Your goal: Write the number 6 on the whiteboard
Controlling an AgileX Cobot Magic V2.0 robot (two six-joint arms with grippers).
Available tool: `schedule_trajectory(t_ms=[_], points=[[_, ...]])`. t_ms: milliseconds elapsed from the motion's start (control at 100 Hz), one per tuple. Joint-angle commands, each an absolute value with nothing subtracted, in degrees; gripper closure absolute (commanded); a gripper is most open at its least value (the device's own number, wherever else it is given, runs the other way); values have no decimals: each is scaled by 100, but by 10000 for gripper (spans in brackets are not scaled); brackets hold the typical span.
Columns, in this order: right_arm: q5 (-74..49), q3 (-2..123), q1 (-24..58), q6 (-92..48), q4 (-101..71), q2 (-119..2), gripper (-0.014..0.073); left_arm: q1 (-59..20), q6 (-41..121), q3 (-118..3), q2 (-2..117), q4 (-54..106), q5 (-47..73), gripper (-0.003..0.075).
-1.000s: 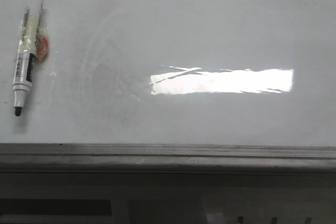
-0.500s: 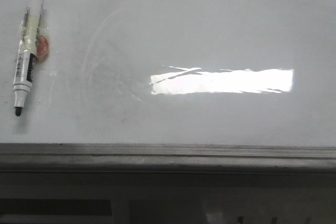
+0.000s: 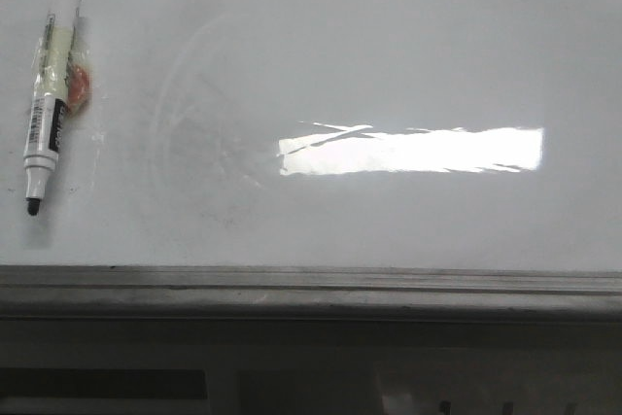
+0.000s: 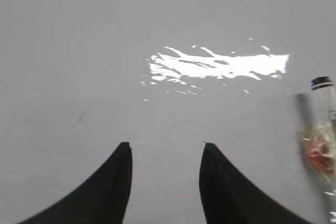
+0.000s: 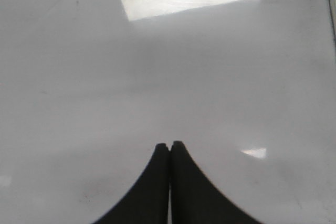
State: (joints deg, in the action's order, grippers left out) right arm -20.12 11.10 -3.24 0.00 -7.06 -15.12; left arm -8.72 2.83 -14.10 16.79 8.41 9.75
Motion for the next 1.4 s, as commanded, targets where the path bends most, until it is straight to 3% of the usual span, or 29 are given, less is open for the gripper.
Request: schedule_trajectory(t_ms=[0,200,450,960,1390], points=[[-1559,1315,-360,-38,-732,-1603,657,-1373,315,-1618,1754,1075,514,427],[-1559,1315,-360,-38,-732,-1603,657,-2453,467,-1618,1776,1066,514,299],[-1559,1315,-360,-38,-732,-1603,657,-3157,456,-1618,2411,1101,265,300],[-1556,1315,-360,-38,-732,-1603,657,-4629,432,-1618,4510,1994,-1634,300],[-1546,1315,-360,-38,-732,-1603,657,-4704,479,-1618,5253,2726,-2280,300]])
